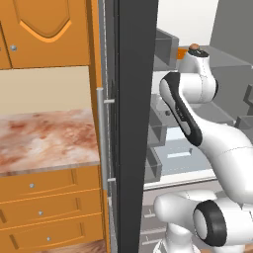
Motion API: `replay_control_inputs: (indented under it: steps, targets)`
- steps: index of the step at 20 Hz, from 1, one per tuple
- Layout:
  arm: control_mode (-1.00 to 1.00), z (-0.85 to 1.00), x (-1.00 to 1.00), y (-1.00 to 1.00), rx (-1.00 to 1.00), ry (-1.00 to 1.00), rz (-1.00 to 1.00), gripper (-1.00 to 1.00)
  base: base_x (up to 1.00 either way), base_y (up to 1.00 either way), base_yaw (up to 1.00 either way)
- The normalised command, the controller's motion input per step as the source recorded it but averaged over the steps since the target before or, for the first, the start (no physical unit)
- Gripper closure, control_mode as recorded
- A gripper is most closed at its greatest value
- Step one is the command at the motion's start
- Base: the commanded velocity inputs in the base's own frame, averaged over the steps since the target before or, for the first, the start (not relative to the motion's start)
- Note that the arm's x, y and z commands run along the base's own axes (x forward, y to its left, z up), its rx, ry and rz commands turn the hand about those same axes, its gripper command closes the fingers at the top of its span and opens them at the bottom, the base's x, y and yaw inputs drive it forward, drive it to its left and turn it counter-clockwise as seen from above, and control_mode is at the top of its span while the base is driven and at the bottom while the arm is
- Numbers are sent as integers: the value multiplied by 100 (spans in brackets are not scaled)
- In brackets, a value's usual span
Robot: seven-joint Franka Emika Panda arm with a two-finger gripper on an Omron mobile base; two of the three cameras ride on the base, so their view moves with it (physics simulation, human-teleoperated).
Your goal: Pick the cheese from the fridge and the cheese grater from the cabinet and place them next to the salad bowl.
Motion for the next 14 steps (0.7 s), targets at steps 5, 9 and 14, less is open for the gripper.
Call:
replay_control_inputs:
  steps: [5,9,14]
  targets:
    - [-100,0,-46,0,0,-12,0,-100,0,0,0]
    - [-100,0,-66,-8,0,-28,-1,-100,0,0,0]
    - [-100,24,-24,-20,0,-26,3,-100,0,0,0]
